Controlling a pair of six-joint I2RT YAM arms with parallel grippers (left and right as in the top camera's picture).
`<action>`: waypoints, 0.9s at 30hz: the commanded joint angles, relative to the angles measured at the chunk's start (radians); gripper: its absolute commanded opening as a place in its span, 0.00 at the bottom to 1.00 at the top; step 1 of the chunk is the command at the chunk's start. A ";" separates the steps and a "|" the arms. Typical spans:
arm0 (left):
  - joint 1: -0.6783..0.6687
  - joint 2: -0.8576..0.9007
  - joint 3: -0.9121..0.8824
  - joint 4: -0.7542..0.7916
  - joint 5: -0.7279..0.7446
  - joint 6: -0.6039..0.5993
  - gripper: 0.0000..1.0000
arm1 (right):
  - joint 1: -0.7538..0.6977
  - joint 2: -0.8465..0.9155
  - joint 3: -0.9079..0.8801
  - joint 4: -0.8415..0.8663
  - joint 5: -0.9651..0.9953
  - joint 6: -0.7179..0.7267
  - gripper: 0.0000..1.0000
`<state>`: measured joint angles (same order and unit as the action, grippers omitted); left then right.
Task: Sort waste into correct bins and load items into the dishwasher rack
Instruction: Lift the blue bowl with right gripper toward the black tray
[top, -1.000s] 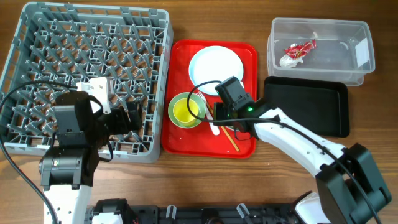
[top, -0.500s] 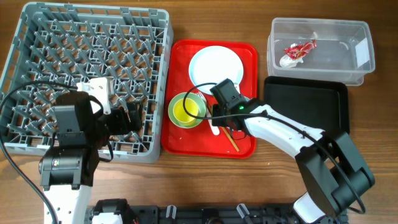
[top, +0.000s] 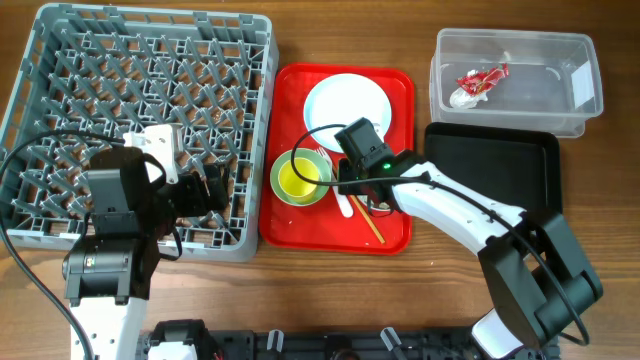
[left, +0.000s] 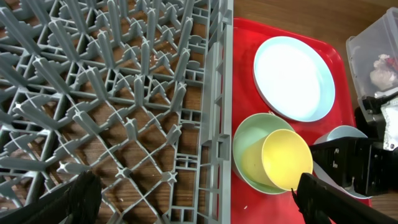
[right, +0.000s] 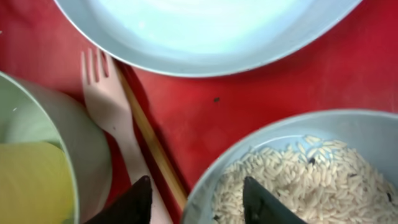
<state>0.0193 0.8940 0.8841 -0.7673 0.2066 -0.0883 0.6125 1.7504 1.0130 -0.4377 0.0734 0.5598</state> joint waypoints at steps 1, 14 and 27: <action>-0.005 0.004 0.019 0.000 0.002 -0.006 1.00 | 0.008 0.011 0.017 -0.014 0.024 0.002 0.43; -0.005 0.004 0.019 -0.001 0.002 -0.006 1.00 | 0.055 0.037 0.005 -0.026 0.025 0.053 0.19; -0.005 0.004 0.019 -0.001 0.002 -0.006 1.00 | 0.055 0.035 0.021 -0.048 0.037 0.085 0.04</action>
<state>0.0193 0.8940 0.8841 -0.7673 0.2066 -0.0883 0.6670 1.7672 1.0229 -0.4747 0.1238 0.6239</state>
